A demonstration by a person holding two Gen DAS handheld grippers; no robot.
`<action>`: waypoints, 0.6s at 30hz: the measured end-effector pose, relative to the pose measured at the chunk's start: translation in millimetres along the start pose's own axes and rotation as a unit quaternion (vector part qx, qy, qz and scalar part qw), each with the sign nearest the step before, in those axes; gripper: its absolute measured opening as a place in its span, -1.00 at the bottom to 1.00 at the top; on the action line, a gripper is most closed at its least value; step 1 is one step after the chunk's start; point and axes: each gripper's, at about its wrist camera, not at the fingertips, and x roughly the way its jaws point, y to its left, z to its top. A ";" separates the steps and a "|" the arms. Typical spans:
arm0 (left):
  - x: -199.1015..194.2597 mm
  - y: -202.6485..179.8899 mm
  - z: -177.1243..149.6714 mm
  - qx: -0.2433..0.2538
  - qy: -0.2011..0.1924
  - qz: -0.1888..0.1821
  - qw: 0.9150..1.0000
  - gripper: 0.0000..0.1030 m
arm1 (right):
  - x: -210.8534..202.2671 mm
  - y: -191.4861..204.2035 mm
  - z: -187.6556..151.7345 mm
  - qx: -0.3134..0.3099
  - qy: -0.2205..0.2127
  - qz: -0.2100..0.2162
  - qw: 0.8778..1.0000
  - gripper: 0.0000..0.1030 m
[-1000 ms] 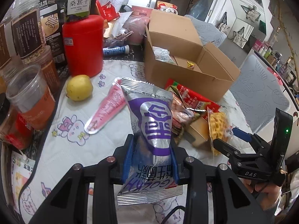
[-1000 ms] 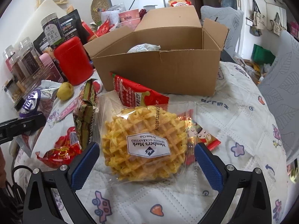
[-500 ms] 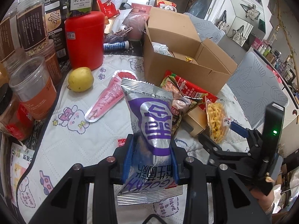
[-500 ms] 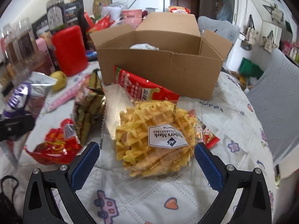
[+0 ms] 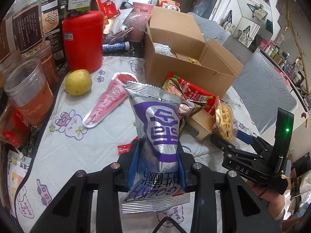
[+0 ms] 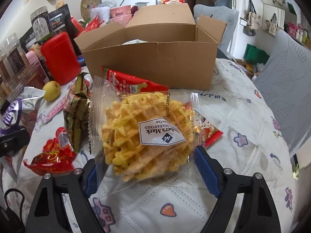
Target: Organize snacks
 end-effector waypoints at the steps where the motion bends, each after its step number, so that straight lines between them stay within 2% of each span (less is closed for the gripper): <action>1: -0.3 -1.3 -0.1 0.002 0.000 -0.001 1.000 -0.33 | -1.4 -1.6 -0.9 0.001 -0.002 0.002 1.000 0.53; 8: -3.5 -8.0 -0.4 0.010 -0.002 -0.007 1.000 -0.33 | -20.9 -13.3 -9.4 0.034 -0.018 0.029 0.999 0.23; 18: -6.3 -27.8 -0.9 0.031 -0.005 -0.027 0.999 -0.33 | -51.7 -30.6 -22.4 0.069 -0.045 0.065 0.995 0.12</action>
